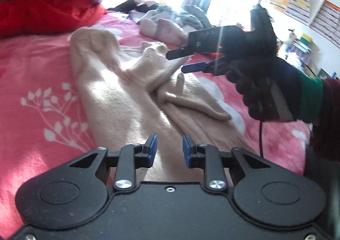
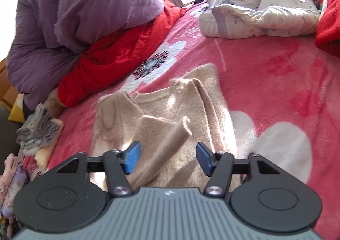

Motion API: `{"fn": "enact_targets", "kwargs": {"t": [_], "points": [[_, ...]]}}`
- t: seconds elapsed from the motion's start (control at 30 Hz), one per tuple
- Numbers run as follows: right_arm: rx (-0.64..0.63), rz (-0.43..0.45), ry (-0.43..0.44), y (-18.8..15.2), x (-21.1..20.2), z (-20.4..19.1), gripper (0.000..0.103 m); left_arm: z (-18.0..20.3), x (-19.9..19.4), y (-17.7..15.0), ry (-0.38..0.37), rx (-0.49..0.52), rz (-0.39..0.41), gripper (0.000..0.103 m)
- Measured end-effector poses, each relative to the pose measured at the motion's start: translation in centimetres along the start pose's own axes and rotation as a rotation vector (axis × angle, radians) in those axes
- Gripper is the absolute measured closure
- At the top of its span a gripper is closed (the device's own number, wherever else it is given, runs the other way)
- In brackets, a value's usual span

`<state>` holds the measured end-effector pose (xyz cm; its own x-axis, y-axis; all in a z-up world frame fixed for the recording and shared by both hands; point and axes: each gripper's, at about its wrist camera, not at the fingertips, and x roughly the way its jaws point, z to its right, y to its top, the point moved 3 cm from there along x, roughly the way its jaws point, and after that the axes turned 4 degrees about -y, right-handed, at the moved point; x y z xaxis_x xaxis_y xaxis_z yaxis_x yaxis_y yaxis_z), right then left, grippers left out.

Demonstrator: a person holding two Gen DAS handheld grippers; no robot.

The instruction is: Fold clothes

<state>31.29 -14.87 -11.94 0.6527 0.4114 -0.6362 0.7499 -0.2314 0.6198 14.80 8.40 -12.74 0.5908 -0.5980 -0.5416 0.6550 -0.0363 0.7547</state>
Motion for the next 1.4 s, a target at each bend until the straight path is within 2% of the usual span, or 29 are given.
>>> {"fn": "enact_targets", "kwargs": {"t": [0.07, 0.17, 0.27, 0.33, 0.4, 0.43, 0.47, 0.6, 0.67, 0.77, 0.9, 0.97, 1.03, 1.07, 1.2, 1.27, 1.3, 1.37, 1.4], "points": [[-0.001, 0.014, 0.014, -0.1, 0.6, -0.3, 0.094, -0.6, 1.5, 0.0, 0.032, -0.012, -0.025, 0.077], [-0.061, 0.089, 0.034, -0.3, -0.9, -1.6, 0.094, -0.7, 2.1, 0.1, 0.039, -0.006, -0.048, 0.077], [-0.04, 0.157, 0.048, -0.7, -3.3, -1.4, 0.094, -0.8, 1.9, 0.5, 0.008, -0.021, -0.06, 0.072], [-0.07, 0.163, 0.014, -1.3, -3.5, -1.0, 0.094, -1.0, 2.0, 0.6, -0.001, -0.017, -0.072, 0.071], [-0.093, 0.13, -0.021, -1.7, -2.5, -0.5, 0.094, -1.0, 2.0, 0.7, -0.012, -0.014, -0.082, 0.068], [-0.08, 0.123, -0.024, -1.6, -2.1, -0.2, 0.094, -1.0, 2.0, 0.8, -0.032, -0.02, -0.088, 0.064], [-0.053, 0.133, -0.009, -1.5, -2.2, 0.1, 0.094, -0.9, 1.9, 0.9, -0.047, -0.02, -0.088, 0.064], [-0.025, 0.18, 0.022, -0.4, -2.9, -0.2, 0.094, -2.0, 0.1, 1.9, -0.015, -0.036, 0.015, 0.064], [-0.054, 0.155, -0.009, 0.0, -2.6, -0.8, 0.094, -3.1, -1.0, 2.5, 0.049, -0.061, 0.089, 0.065], [-0.089, 0.133, -0.042, 0.2, -2.4, -1.0, 0.094, -3.8, -1.0, 2.5, 0.118, -0.048, 0.097, 0.065], [-0.054, 0.142, -0.009, 0.5, -4.4, -1.0, 0.094, -3.2, -0.9, 2.6, 0.097, -0.012, 0.101, 0.066], [-0.142, 0.121, -0.072, 0.4, -3.3, -1.2, 0.094, -3.1, 0.0, 2.4, 0.106, 0.021, 0.053, 0.065], [-0.223, 0.084, -0.158, 0.1, -1.7, -0.8, 0.094, -3.4, 1.7, 1.5, 0.118, 0.043, -0.044, 0.065], [-0.207, 0.074, -0.155, 0.0, -1.5, -0.4, 0.094, -3.3, 1.9, 1.1, 0.126, 0.058, -0.038, 0.065], [-0.138, 0.036, -0.141, -0.5, -0.7, 1.1, 0.093, -2.1, -0.5, 2.2, 0.083, 0.082, 0.078, 0.065], [-0.166, 0.025, -0.158, -0.8, -0.3, 0.9, 0.093, -1.8, -0.3, 2.2, 0.096, 0.083, 0.103, 0.065], [-0.15, 0.021, -0.153, -0.8, -0.2, 1.1, 0.092, -1.7, 0.2, 2.1, 0.104, 0.08, 0.101, 0.066], [-0.088, 0.017, -0.138, -0.9, -0.1, 1.7, 0.09, -1.5, 2.1, 1.3, 0.134, 0.113, 0.001, 0.066], [-0.056, 0.02, -0.129, -0.7, -0.2, 1.9, 0.089, -1.2, 3.3, 0.9, 0.145, 0.139, -0.079, 0.064]]}}
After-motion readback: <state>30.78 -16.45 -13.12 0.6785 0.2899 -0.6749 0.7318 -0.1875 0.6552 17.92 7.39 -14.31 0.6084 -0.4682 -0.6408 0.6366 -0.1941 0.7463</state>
